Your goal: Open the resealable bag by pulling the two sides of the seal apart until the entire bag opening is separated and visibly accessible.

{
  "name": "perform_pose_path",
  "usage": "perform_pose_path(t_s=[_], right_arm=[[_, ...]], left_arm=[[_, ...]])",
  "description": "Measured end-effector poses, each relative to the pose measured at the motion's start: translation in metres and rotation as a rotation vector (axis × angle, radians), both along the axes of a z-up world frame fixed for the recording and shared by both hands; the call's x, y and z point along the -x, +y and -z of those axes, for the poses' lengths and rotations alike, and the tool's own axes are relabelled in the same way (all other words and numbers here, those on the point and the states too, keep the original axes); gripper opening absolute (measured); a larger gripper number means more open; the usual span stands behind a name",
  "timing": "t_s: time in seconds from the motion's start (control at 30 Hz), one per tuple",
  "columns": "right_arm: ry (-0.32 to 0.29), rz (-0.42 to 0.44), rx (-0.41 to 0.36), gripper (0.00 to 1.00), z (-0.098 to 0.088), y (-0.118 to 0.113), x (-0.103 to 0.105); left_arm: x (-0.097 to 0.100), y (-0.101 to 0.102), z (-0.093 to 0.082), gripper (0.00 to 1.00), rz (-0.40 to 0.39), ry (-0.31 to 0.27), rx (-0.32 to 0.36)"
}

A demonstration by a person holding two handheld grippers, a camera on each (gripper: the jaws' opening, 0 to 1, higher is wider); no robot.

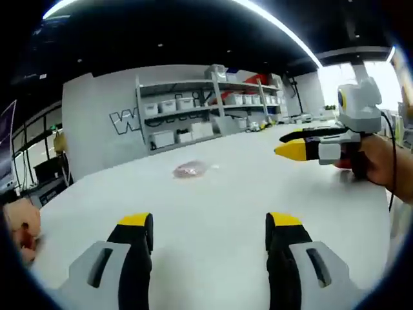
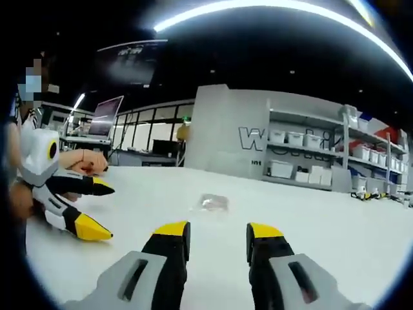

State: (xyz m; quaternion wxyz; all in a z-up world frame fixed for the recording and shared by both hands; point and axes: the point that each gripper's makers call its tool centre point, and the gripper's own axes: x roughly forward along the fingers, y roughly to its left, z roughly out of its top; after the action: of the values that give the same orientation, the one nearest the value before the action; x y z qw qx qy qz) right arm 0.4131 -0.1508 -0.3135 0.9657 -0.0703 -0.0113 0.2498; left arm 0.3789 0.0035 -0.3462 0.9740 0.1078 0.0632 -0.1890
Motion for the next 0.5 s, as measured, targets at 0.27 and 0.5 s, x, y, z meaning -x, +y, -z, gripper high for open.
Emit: perform_pose_path(t_s=[0.27, 0.5], right_arm=[[0.004, 0.001, 0.004, 0.33, 0.0011, 0.0002, -0.0004], [0.011, 0.005, 0.018, 0.33, 0.0028, 0.0001, -0.0017]], left_arm=[[0.0008, -0.0014, 0.0014, 0.7, 0.006, -0.001, -0.01], [0.0013, -0.0014, 0.0002, 0.7, 0.006, -0.005, 0.0]])
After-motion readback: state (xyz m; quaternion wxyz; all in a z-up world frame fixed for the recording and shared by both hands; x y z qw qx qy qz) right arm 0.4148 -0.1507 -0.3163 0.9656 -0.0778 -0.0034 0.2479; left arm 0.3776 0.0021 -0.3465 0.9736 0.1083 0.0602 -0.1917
